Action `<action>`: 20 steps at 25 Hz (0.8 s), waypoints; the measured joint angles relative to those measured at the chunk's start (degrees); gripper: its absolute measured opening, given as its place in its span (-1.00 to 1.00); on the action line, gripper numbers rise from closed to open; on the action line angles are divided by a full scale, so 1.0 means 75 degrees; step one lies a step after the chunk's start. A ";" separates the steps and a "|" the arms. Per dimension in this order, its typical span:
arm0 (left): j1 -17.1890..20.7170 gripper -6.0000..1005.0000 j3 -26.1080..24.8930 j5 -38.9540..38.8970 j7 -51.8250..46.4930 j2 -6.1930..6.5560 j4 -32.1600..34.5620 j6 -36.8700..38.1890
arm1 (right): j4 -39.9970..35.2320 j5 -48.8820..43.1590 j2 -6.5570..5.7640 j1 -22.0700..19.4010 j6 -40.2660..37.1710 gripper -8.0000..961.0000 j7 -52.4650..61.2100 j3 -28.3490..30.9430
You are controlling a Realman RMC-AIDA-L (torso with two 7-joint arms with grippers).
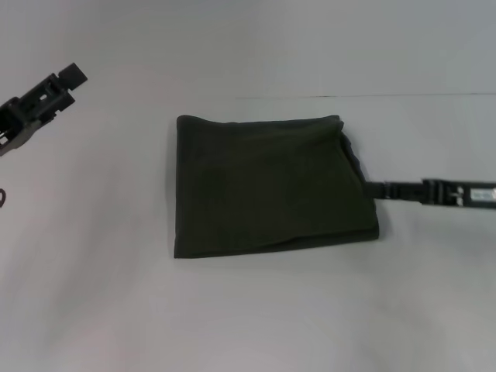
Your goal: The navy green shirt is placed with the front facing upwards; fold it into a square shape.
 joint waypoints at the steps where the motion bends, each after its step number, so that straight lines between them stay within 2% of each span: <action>1: 0.0000 0.88 0.0009 0.0036 0.0063 -0.0009 -0.0014 -0.0032 | 0.0057 0.0017 0.0035 -0.0109 0.0025 0.21 -0.0343 0.0135; 3: 0.0000 0.88 0.0013 0.0131 0.0163 -0.0024 -0.0028 -0.0131 | 0.0259 0.0038 0.0091 -0.0288 0.0135 0.20 -0.1005 0.0419; 5: 0.0007 0.88 0.0021 0.0262 0.0199 -0.0035 -0.0035 -0.0251 | 0.0570 0.0045 0.0076 -0.0332 0.0301 0.20 -0.1355 0.0619; 8: 0.0010 0.88 0.0027 0.0326 0.0201 -0.0039 -0.0035 -0.0276 | 0.0969 0.0051 0.0003 -0.0244 0.0573 0.19 -0.1535 0.0733; 10: 0.0011 0.88 0.0027 0.0346 0.0201 -0.0040 -0.0035 -0.0282 | 0.1042 0.0049 0.0029 -0.0145 0.0811 0.19 -0.1538 0.0731; 13: 0.0022 0.88 0.0030 0.0352 0.0201 -0.0045 -0.0035 -0.0281 | 0.1077 0.0002 0.0107 0.0007 0.1186 0.13 -0.1487 0.0639; 16: 0.0052 0.88 0.0019 0.0355 0.0201 -0.0055 -0.0035 -0.0282 | 0.1252 -0.0015 0.0112 0.0186 0.1489 0.10 -0.1292 0.0498; 20: 0.0093 0.88 -0.0035 0.0355 0.0192 -0.0056 -0.0035 -0.0288 | 0.1497 -0.0021 -0.0009 0.0491 0.1713 0.10 -0.0269 0.0168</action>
